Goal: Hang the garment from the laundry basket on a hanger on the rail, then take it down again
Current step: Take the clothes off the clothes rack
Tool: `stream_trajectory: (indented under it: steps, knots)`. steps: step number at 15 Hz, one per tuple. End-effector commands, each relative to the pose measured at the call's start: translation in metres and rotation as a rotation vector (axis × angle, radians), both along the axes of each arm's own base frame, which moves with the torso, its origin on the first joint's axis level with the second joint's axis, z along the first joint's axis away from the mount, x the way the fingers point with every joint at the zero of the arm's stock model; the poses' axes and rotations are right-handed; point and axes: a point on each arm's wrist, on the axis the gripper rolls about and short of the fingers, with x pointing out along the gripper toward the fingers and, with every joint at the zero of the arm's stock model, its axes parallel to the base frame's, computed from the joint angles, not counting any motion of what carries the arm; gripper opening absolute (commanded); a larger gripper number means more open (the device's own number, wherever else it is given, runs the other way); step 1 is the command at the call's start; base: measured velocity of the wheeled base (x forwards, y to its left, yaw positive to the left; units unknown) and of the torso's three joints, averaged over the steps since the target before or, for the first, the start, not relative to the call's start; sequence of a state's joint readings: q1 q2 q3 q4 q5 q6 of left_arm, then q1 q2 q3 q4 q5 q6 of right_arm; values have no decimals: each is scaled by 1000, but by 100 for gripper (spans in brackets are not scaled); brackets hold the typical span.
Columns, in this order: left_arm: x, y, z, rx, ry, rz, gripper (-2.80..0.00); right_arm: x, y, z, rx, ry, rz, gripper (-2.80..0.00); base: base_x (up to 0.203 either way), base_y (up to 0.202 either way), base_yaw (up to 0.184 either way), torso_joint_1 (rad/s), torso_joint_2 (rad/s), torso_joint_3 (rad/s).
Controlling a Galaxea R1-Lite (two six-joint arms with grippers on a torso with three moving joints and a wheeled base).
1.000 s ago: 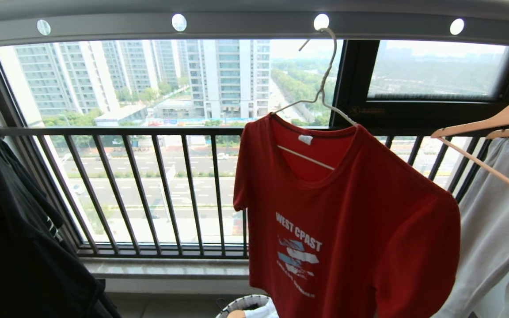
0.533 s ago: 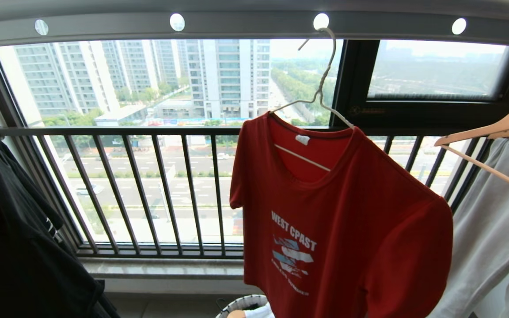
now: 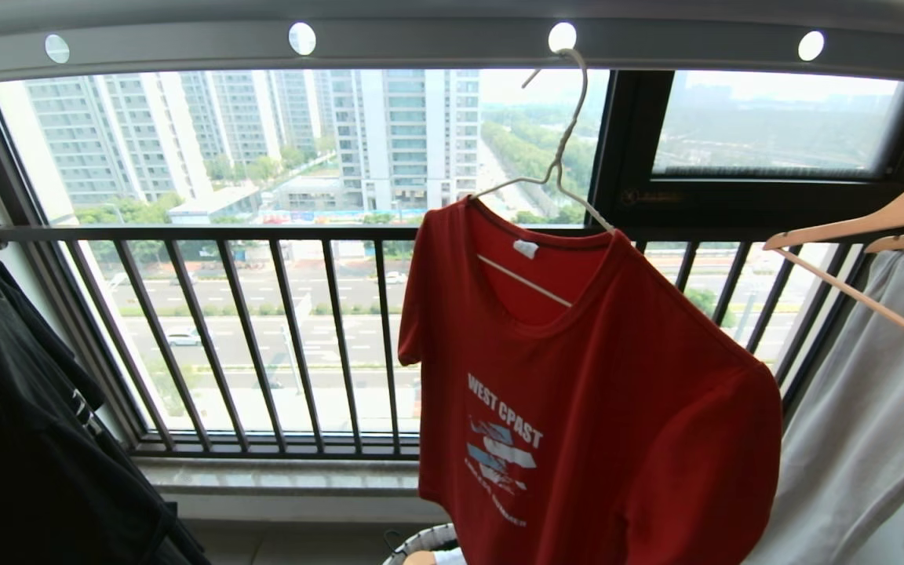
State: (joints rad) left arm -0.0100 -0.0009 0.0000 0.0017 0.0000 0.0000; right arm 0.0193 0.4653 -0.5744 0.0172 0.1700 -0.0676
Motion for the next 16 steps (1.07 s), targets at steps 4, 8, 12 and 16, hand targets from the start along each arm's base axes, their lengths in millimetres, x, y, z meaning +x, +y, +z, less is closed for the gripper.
stream_trajectory:
  steps: [4, 8, 12, 16]
  knots:
    - [0, 0, 0, -2, 1, -1, -280, 106, 24, 82, -55, 112, 349, -280, 0, 0, 0, 0, 0, 0]
    - [0, 0, 0, -2, 1, 1, -280, 131, 57, 87, -39, 170, 551, -280, 0, 0, 0, 0, 0, 0]
    - [0, 0, 0, -2, 1, 0, -280, 132, 89, 83, -53, 209, 651, -280, 0, 0, 0, 0, 0, 0]
    - [0, 0, 0, -2, 1, -1, -280, 141, 113, 80, -13, 219, 555, -280, 0, 0, 0, 0, 0, 0]
